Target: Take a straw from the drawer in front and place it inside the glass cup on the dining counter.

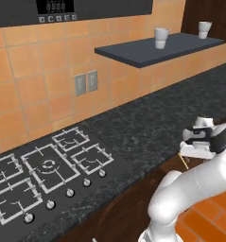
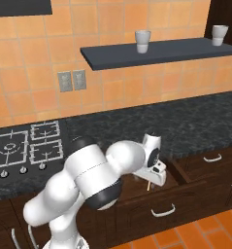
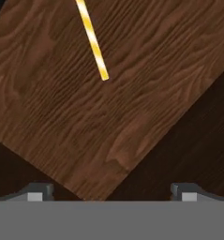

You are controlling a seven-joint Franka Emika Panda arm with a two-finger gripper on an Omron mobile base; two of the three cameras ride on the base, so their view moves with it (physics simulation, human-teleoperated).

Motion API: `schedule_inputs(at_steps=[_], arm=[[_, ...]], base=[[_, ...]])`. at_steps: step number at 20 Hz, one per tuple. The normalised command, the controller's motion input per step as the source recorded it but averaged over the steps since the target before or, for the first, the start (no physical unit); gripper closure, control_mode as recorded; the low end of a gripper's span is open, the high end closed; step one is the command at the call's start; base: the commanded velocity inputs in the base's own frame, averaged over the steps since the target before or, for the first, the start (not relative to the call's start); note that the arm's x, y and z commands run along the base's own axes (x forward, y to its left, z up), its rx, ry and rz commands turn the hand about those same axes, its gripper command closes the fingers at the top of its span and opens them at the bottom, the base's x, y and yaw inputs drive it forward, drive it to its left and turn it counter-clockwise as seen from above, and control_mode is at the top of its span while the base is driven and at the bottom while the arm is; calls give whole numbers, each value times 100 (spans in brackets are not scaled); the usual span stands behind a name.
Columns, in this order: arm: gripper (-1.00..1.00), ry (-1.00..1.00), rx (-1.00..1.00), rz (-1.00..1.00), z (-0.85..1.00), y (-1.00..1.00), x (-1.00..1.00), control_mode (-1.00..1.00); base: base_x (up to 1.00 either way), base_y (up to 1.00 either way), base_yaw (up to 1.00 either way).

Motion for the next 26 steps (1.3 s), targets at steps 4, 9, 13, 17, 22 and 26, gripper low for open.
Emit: schedule_inputs(at_steps=[4,9,13,17,22,26], arm=[[-100,1,0,9,-46,-8,17,-100],[-100,0,0,11,-41,-16,11,-100],[-100,5,0,6,-29,-24,-14,-100],[-100,10,-1,1,-19,-23,-40,-100],[-100,10,0,0,-5,-30,-53,-100],[-100,8,0,0,0,-41,-74,-100]], base=[[0,0,0],[0,0,0],[0,0,0],[0,0,0],[0,0,0],[0,0,0]])
